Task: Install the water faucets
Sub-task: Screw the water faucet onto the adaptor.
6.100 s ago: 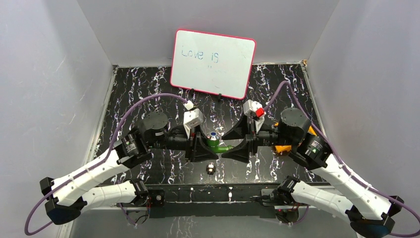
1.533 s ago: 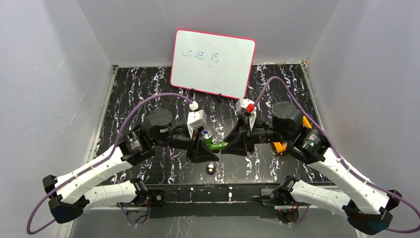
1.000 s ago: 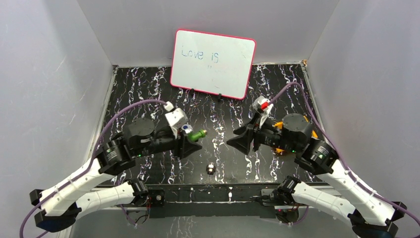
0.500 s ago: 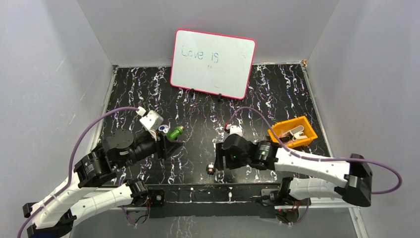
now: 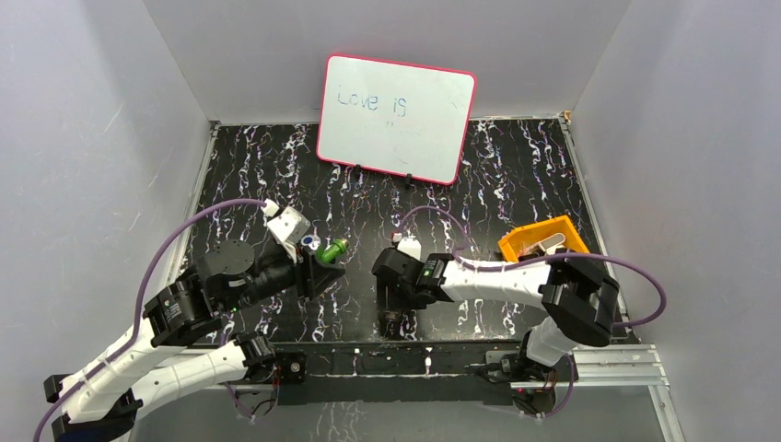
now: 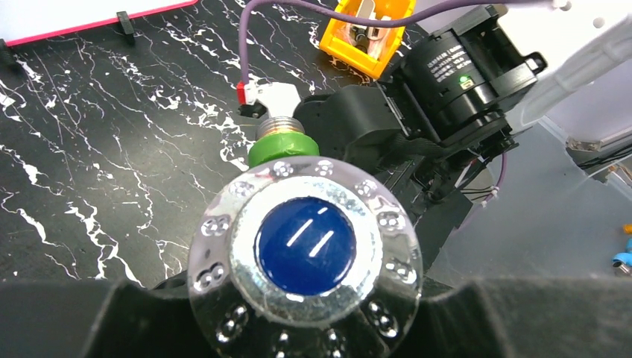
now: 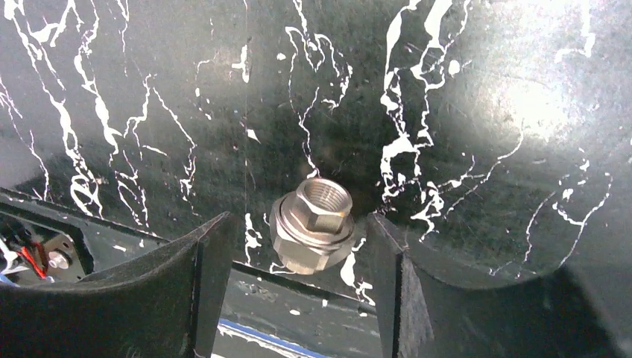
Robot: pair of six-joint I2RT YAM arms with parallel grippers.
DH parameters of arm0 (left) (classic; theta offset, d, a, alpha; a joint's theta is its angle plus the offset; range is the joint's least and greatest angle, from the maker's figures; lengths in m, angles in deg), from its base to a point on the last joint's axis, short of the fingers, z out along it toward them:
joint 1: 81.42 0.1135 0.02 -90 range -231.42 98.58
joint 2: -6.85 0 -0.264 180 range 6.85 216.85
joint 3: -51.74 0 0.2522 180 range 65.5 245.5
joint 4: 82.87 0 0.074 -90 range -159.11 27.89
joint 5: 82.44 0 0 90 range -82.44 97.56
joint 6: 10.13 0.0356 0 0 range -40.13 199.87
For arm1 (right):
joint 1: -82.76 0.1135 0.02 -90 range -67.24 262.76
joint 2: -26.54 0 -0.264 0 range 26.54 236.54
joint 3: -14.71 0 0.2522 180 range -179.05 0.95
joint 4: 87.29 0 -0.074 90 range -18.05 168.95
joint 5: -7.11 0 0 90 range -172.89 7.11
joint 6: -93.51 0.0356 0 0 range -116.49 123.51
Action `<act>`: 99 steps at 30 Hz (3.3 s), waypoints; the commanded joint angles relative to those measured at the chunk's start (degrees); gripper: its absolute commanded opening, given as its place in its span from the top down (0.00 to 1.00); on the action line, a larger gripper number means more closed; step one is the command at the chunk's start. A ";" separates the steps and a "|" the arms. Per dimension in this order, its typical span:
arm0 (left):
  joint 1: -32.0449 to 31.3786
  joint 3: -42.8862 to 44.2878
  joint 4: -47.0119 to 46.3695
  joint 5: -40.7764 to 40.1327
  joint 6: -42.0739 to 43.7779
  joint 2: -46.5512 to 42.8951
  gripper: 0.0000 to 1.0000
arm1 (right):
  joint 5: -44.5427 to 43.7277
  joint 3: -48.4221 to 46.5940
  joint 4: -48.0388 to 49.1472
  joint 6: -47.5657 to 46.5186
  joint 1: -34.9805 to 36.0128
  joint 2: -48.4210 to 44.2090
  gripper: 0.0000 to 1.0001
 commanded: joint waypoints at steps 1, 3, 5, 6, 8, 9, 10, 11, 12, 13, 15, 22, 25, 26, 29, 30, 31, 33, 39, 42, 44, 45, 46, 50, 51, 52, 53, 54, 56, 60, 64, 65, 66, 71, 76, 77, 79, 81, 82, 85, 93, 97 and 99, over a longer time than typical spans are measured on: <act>-0.12 -0.15 -2.08 1.34 -0.30 -0.77 1.00 | 1.49 -3.11 1.19 -1.32 -1.67 1.92 0.30; -0.12 -0.13 -2.09 1.27 -0.26 -1.02 1.00 | 2.77 -2.94 1.11 -1.79 -2.43 2.74 0.32; -0.12 -0.19 -2.04 1.11 -0.28 -1.33 1.00 | 4.40 -2.81 1.11 -2.47 -2.71 3.59 0.34; -0.12 -0.28 -2.06 1.03 -0.29 -1.52 1.00 | 5.29 -2.88 1.11 -2.88 -2.82 4.15 0.34; -0.14 -0.42 -2.01 0.92 -0.34 -1.57 1.00 | 7.08 -3.13 0.79 -3.58 -2.85 5.39 0.35; -0.17 -0.46 -2.00 0.99 -0.27 -1.57 1.00 | 7.83 -3.30 0.69 -3.90 -2.85 6.07 0.35; -0.13 -0.48 -2.02 1.01 -0.30 -1.52 1.00 | 8.39 -3.48 0.55 -4.16 -2.91 6.64 0.36; -0.12 -0.50 -2.02 1.09 -0.26 -1.50 1.00 | 8.86 -3.54 0.50 -4.36 -2.86 7.11 0.38; -0.12 -0.55 -2.02 1.10 -0.32 -1.46 1.00 | 9.18 -3.54 0.49 -4.49 -2.90 7.51 0.42; -0.14 -0.56 -2.04 1.10 -0.27 -1.60 1.00 | 9.26 -3.62 0.49 -4.52 -2.94 7.77 0.45; -0.16 -0.65 -1.92 0.94 -0.33 -1.83 1.00 | 8.51 -3.72 0.48 -4.61 -2.94 7.40 0.56; -0.12 -0.61 -1.79 -0.04 -0.59 -2.51 1.00 | 2.39 -2.38 6.76 -11.11 -2.94 0.39 0.78; -0.13 -0.48 -1.81 -0.55 -0.35 -2.23 1.00 | -3.20 3.86 19.20 -16.02 -2.94 -5.17 0.83; -0.17 -0.40 -1.82 -0.57 -0.30 -2.06 1.00 | -4.52 7.24 26.33 -17.77 -2.94 -7.45 0.87; -0.12 -0.15 -1.97 -0.20 -0.44 -1.33 1.00 | -9.56 19.82 50.69 -27.06 -2.94 -11.72 0.97; -0.16 -0.13 -2.22 -0.02 -0.50 -1.22 1.00 | -10.74 23.11 58.94 -30.47 -2.94 -12.04 0.99; -0.13 -0.13 -2.40 0.24 -0.59 -1.00 1.00 | -11.40 26.03 70.43 -34.53 -2.94 -11.38 1.00; -0.19 -0.09 -2.76 0.54 -0.69 -0.58 1.00 | -12.11 30.91 86.54 -42.91 -2.94 -8.46 1.00; -0.14 0.61 -3.43 1.17 -1.07 0.71 1.00 | -7.20 36.06 129.71 -60.24 -2.10 18.78 0.97; -0.12 0.71 -3.37 0.97 -0.91 0.79 1.00 | -8.05 37.11 129.67 -60.86 -0.58 20.80 0.78; -0.12 0.60 -3.38 1.00 -0.89 1.07 1.00 | -9.58 38.69 129.65 -62.51 0.31 20.02 0.46; -0.12 0.74 -3.40 1.16 -0.81 1.41 1.00 | -10.68 39.81 129.05 -62.80 0.76 17.52 0.30; -0.12 0.75 -3.40 1.18 -0.81 1.50 1.00 | -10.96 40.04 128.32 -62.90 0.86 16.27 0.29; -0.12 0.92 -3.41 1.18 -0.65 1.75 1.00 | -11.57 40.83 116.35 -62.91 1.19 5.97 0.17; -0.14 0.93 -3.46 1.11 -0.64 1.75 1.00 | -11.51 40.84 112.64 -62.62 1.22 3.06 0.14; -0.12 0.93 -3.48 1.03 -0.61 1.72 1.00 | -11.22 40.91 108.49 -62.17 1.32 0.04 0.12; -0.12 0.84 -3.44 0.97 -0.65 1.67 1.00 | -11.16 40.85 104.73 -61.72 1.35 -3.00 0.10; -0.12 0.84 -3.43 0.85 -0.69 1.70 1.00 | -11.12 40.80 101.03 -61.44 1.36 -6.30 0.09; -0.12 0.81 -3.44 0.60 -0.76 1.52 1.00 | -11.81 39.18 89.71 -59.31 1.36 -12.96 0.09; -0.12 0.67 -3.41 0.12 -0.85 1.20 1.00 | -14.14 26.76 51.16 -50.97 1.04 -22.26 0.09; -0.12 0.13 -3.74 -0.20 -1.09 0.93 1.00 | -14.67 12.53 23.14 -40.23 1.01 -19.36 0.13; -0.12 0.07 -3.83 -0.17 -1.13 0.93 1.00 | -14.50 9.50 17.77 -37.81 1.01 -17.87 0.13; -0.12 0.13 -3.90 -0.05 -1.14 0.99 1.00 | -14.57 6.80 13.42 -35.79 1.01 -16.31 0.12; -0.13 0.05 -3.75 0.35 -1.61 0.58 1.00 | -14.95 -3.79 -1.27 -24.69 0.83 -8.74 0.06; -0.12 0.20 -3.15 0.46 -2.27 -0.31 1.00 | -11.23 -16.84 -14.19 -24.17 -0.30 1.90 0.05; -0.12 0.28 -2.93 0.49 -2.30 -0.42 1.00 | -10.29 -18.61 -15.85 -24.81 -0.65 3.83 0.05; -0.17 0.55 -2.59 0.48 -2.32 -0.46 1.00 | -8.88 -21.28 -18.00 -25.96 -1.18 7.46 0.05; -0.12 0.53 -2.57 0.55 -2.34 -0.44 1.00 | -7.78 -22.69 -18.68 -26.75 -1.87 9.64 0.04; -0.12 0.57 -2.55 0.57 -2.36 -0.44 1.00 | -7.28 -23.11 -18.82 -26.96 -2.38 10.52 0.04; -0.13 0.54 -2.70 1.06 -2.52 -0.16 1.00 | -5.12 -23.89 -18.79 -27.19 -3.91 12.68 0.06; -0.12 0.14 -3.08 2.28 -2.98 0.29 1.00 | 0.18 -23.95 -16.39 -27.99 -6.57 16.52 0.14; -0.12 0.19 -3.13 2.25 -3.07 0.31 1.00 | 2.18 -23.93 -15.43 -28.08 -6.80 18.03 0.18; -0.13 0.09 -3.22 2.24 -3.11 0.31 1.00 | 2.46 -24.01 -15.27 -27.99 -6.81 18.55 0.20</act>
